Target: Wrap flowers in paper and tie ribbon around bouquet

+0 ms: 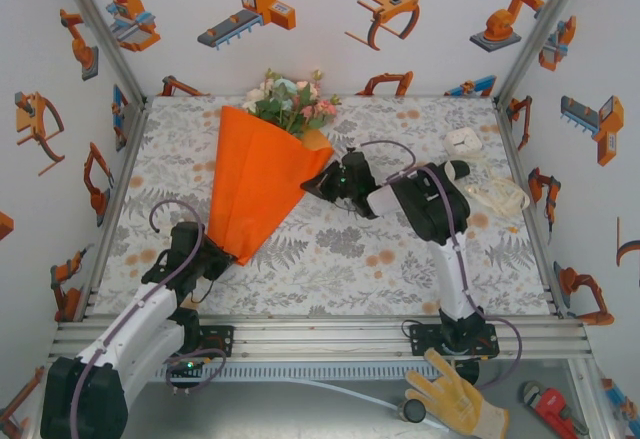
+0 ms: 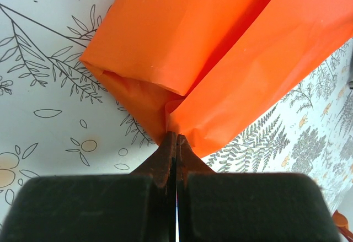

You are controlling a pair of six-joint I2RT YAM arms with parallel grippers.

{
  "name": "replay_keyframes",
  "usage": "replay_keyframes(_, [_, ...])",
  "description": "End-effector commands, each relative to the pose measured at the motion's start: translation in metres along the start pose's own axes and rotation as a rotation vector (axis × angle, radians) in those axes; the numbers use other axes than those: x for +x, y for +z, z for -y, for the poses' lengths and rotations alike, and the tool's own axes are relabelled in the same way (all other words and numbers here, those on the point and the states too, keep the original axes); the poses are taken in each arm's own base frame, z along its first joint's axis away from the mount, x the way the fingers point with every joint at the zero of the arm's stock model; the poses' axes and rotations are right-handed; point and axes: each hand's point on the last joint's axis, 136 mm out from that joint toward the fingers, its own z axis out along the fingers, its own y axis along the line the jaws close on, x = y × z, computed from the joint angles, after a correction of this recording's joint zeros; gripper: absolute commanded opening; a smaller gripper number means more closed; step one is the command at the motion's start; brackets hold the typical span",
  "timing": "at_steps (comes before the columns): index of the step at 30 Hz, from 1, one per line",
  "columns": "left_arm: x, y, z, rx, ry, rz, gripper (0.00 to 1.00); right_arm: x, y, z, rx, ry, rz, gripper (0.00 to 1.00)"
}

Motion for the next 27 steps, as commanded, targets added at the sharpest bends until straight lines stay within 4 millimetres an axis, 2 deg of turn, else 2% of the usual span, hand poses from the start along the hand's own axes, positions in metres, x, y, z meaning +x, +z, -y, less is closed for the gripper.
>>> replay_keyframes(1, [0.011,0.001,-0.026,-0.092,0.014,-0.028,0.0,-0.026,0.002,0.036,0.145,0.031,0.085,0.03])
replay_keyframes(5, [0.011,0.0,-0.027,-0.093,0.015,-0.027,0.0,-0.051,0.0,0.046,0.232,0.018,0.125,0.03])
replay_keyframes(9, [0.011,0.0,-0.027,-0.087,0.015,-0.026,0.0,-0.085,-0.009,0.06,0.283,0.046,0.197,0.03])
replay_keyframes(15, [0.013,-0.001,-0.022,-0.063,0.019,-0.036,0.01,-0.128,-0.014,0.061,0.309,0.04,0.236,0.03])
replay_keyframes(17, [0.011,-0.002,-0.018,-0.048,0.029,-0.035,0.06,-0.133,-0.012,0.049,0.281,0.03,0.217,0.03])
replay_keyframes(20, [0.006,-0.005,-0.007,-0.011,0.044,-0.025,0.22,-0.136,-0.018,0.02,0.243,-0.021,0.213,0.04])
replay_keyframes(24, [-0.007,-0.014,0.008,0.019,0.057,0.013,0.39,-0.14,-0.039,-0.03,0.18,-0.111,0.211,0.05])
replay_keyframes(27, [-0.016,-0.023,0.02,0.037,0.069,0.034,0.45,-0.141,-0.06,-0.062,0.152,-0.167,0.226,0.06])
